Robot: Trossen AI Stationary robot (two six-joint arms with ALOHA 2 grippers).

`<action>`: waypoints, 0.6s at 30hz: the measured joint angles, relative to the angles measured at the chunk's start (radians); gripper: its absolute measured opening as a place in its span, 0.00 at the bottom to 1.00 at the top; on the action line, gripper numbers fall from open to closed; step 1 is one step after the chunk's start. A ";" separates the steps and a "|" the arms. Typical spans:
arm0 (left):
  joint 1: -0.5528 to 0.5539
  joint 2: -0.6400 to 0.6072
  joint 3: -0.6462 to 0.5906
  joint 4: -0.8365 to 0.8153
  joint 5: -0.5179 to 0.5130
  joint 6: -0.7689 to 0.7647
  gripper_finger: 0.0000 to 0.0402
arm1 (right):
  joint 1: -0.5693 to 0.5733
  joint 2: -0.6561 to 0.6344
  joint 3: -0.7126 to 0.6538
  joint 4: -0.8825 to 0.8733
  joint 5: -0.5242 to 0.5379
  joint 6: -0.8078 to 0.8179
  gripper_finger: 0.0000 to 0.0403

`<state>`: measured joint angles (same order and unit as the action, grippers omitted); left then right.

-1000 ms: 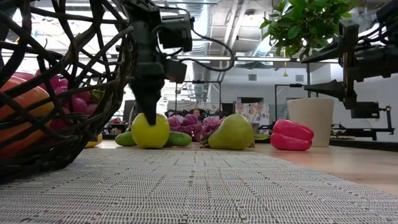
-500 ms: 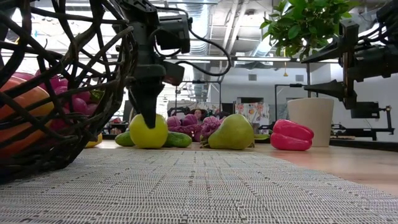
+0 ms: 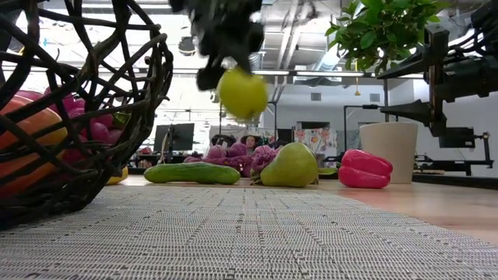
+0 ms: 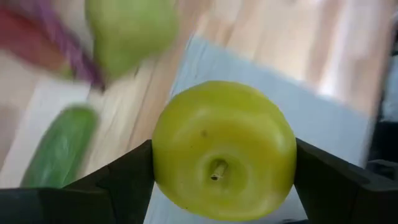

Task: Build produce basket
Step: Put the green apple into the black wire basket

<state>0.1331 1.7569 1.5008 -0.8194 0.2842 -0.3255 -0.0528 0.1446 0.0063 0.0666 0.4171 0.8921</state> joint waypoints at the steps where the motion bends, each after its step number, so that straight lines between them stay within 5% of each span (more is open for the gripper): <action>1: 0.007 0.000 0.044 -0.009 0.014 0.001 0.74 | 0.000 0.000 0.000 0.000 0.000 0.000 0.83; 18: 0.029 -0.004 0.836 0.084 0.177 -0.132 0.79 | 0.000 0.000 0.000 0.000 0.000 -0.001 0.83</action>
<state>0.1622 1.7527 2.3370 -0.7350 0.4607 -0.4573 -0.0528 0.1448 0.0063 0.0666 0.4169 0.8911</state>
